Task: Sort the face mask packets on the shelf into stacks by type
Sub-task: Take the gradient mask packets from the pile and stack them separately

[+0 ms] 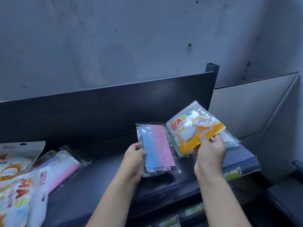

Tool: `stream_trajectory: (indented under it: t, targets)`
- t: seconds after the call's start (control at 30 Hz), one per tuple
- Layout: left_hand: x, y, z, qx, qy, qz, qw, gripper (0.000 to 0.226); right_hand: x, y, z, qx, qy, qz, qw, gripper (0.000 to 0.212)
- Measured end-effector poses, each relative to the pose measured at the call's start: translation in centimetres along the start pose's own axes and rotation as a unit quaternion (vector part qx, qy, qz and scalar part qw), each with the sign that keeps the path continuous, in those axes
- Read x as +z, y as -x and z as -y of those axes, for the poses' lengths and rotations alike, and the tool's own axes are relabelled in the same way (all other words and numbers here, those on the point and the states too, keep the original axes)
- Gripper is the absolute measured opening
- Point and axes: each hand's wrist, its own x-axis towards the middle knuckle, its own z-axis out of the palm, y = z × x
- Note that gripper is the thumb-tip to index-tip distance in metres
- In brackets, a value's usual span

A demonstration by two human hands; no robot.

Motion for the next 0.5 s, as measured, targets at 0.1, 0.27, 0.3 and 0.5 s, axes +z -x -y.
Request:
stream_trajectory:
  t: [0.1,0.27,0.3,0.5]
  targets:
    - [4.3,-0.5,1.1,0.002,-0.02,-0.006,1.0,0.032,-2.0,-2.9,1.4,-0.002,-0.003,-0.004,1.0,0.018]
    - [9.2,-3.8,3.8,0.051,-0.079,-0.038,0.995,0.033,-4.6,-7.0,3.4,0.002,-0.004,0.012,1.0,0.016]
    - [9.9,-4.4,4.3,0.063,-0.104,-0.045,0.992,0.035,-5.0,-7.6,3.5,0.006,-0.006,0.014,1.0,0.016]
    - [11.6,-5.2,6.3,0.164,-0.315,-0.126,0.926,0.049,-6.7,-9.7,3.6,0.038,-0.01,0.034,0.999,0.014]
